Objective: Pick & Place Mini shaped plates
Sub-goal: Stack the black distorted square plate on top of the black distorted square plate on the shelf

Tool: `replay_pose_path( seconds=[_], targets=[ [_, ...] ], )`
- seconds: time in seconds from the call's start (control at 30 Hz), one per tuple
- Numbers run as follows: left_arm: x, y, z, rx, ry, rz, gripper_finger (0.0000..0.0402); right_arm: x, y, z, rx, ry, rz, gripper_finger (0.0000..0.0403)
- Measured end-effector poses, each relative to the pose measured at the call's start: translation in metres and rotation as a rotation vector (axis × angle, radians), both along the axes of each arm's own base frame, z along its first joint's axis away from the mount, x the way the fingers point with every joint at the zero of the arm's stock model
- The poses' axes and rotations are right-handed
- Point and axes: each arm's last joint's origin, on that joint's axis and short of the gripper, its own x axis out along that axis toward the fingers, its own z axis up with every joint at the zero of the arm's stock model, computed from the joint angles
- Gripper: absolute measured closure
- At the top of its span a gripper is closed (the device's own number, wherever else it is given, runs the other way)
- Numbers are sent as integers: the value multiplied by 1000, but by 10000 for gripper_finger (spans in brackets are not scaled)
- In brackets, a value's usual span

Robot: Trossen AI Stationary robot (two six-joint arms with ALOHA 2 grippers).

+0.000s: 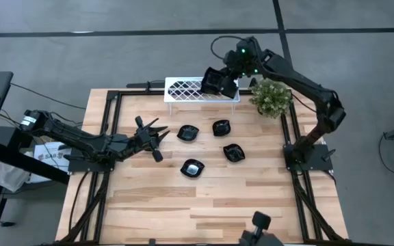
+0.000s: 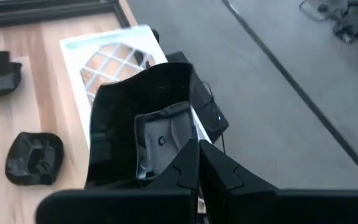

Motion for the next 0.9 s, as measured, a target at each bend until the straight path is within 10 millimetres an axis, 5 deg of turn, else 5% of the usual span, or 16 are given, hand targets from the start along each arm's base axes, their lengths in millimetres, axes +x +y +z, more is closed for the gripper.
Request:
replay_pose_path(
  seconds=[0.57,0.9],
  targets=[
    [0,-1,0,-5,2,-31,324,13,-20,-26,15,65,11,399],
    [0,-1,0,-5,3,-32,324,13,-19,-26,27,57,1,314]
  ],
)
